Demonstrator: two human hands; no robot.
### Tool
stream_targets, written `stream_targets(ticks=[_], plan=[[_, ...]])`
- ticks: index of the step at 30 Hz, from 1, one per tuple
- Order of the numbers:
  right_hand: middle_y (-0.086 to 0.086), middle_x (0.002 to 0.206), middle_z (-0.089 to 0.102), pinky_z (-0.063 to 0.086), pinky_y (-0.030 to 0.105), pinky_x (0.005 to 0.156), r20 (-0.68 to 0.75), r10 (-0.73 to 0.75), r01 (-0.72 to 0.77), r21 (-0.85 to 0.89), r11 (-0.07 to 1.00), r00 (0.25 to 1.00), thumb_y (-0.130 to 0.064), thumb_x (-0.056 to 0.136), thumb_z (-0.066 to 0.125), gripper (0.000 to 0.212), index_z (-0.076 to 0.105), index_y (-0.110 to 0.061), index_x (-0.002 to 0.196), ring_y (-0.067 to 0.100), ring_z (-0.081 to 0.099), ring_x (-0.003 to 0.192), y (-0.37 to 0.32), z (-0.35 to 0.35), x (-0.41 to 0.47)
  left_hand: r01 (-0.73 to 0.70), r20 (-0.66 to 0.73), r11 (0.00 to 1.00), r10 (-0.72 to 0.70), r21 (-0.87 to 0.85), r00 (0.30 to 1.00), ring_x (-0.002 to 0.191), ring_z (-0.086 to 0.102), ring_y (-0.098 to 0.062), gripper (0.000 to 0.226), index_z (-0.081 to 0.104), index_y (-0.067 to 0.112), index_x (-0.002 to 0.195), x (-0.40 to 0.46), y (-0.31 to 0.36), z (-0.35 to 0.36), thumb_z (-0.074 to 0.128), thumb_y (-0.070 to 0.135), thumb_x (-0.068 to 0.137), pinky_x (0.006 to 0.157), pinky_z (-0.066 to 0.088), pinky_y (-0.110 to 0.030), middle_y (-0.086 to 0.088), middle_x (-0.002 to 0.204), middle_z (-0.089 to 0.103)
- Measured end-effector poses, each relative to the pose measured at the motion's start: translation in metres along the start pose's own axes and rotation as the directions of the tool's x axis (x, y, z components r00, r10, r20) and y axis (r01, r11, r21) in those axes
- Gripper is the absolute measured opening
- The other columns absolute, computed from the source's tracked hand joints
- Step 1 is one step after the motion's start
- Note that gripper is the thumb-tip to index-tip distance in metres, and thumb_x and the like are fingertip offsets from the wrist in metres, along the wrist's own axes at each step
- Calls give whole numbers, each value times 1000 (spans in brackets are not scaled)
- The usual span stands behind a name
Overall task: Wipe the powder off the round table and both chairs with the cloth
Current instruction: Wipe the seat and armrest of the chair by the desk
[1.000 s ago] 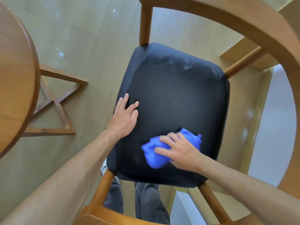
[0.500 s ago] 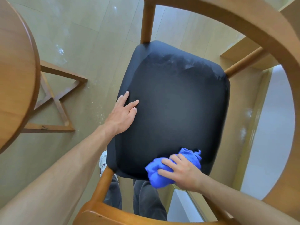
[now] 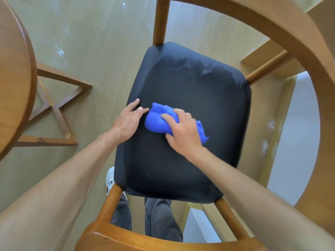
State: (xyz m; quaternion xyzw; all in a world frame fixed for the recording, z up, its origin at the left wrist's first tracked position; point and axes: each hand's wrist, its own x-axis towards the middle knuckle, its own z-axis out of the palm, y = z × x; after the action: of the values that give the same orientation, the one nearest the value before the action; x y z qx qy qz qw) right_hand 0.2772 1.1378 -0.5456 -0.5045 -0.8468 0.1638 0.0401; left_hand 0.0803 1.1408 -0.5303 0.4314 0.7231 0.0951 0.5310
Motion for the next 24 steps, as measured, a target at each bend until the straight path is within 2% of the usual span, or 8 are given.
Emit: stream_targets(ticks=[3, 8, 10, 13, 15, 20, 22, 24], plan=[[13, 113, 59, 35, 36, 58, 42, 88, -86, -48, 995, 995, -12, 61, 60, 45, 63, -21, 105, 29, 45, 71, -49, 23, -2, 18, -4, 996, -18, -90, 1000, 141, 20, 0, 47, 44, 31, 141, 2, -1, -1, 25, 41, 100, 116, 15, -29, 25, 153, 21], [9, 110, 52, 38, 39, 66, 119, -359, 360, 15, 933, 926, -5, 68, 47, 39, 59, -21, 101, 27, 43, 74, -40, 38, -89, -13, 1, 1000, 13, -21, 1000, 142, 13, 2, 45, 54, 31, 132, -2, 4, 0, 21, 37, 103, 117, 13, -31, 26, 154, 17], [5, 109, 52, 38, 36, 69, 274, -561, 564, 73, 822, 781, -7, 70, 52, 36, 58, -26, 100, 26, 43, 76, -25, 35, -115, -2, 6, 1000, 2, 3, 1000, 143, 12, 1, 44, 52, 34, 134, -3, 6, -1, 21, 37, 102, 116, 12, -30, 28, 154, 15], [-3, 112, 49, 36, 31, 72, 513, -733, 813, 110, 572, 447, -19, 71, 67, 37, 58, -36, 102, 22, 43, 82, 21, 14, -140, -3, 24, 999, 2, 47, 1000, 143, 9, 2, 43, 49, 38, 135, -4, 6, -2, 21, 38, 102, 116, 11, -30, 29, 154, 13], [-3, 114, 50, 39, 31, 75, 569, -732, 843, 122, 525, 374, -22, 70, 70, 37, 56, -37, 101, 22, 44, 85, 61, -4, -156, -4, 13, 997, 3, 71, 1000, 143, 9, 1, 43, 49, 38, 135, -4, 5, -1, 22, 36, 102, 116, 12, -31, 28, 154, 13], [2, 106, 55, 46, 33, 66, 643, -518, 713, -64, 698, 564, -14, 61, 71, 53, 51, -34, 106, 23, 54, 78, 147, -47, -166, -32, 6, 991, 32, 133, 999, 144, 7, 0, 43, 48, 33, 137, -2, 3, 1, 22, 32, 103, 116, 12, -33, 24, 156, 12], [5, 101, 54, 48, 34, 60, 635, -370, 567, -132, 813, 678, -10, 55, 71, 58, 51, -32, 105, 25, 54, 75, 169, -60, -152, -34, 4, 990, 34, 140, 999, 144, 8, -1, 43, 48, 32, 138, -3, 4, 1, 23, 32, 103, 117, 13, -35, 24, 156, 12], [7, 102, 51, 49, 38, 63, 544, -152, 291, -178, 940, 825, -8, 56, 69, 57, 49, -28, 106, 30, 55, 80, 180, -68, -139, -28, 1, 988, 28, 151, 1000, 144, 7, -2, 42, 47, 30, 138, -3, 6, 2, 24, 31, 103, 118, 13, -36, 22, 156, 11]])
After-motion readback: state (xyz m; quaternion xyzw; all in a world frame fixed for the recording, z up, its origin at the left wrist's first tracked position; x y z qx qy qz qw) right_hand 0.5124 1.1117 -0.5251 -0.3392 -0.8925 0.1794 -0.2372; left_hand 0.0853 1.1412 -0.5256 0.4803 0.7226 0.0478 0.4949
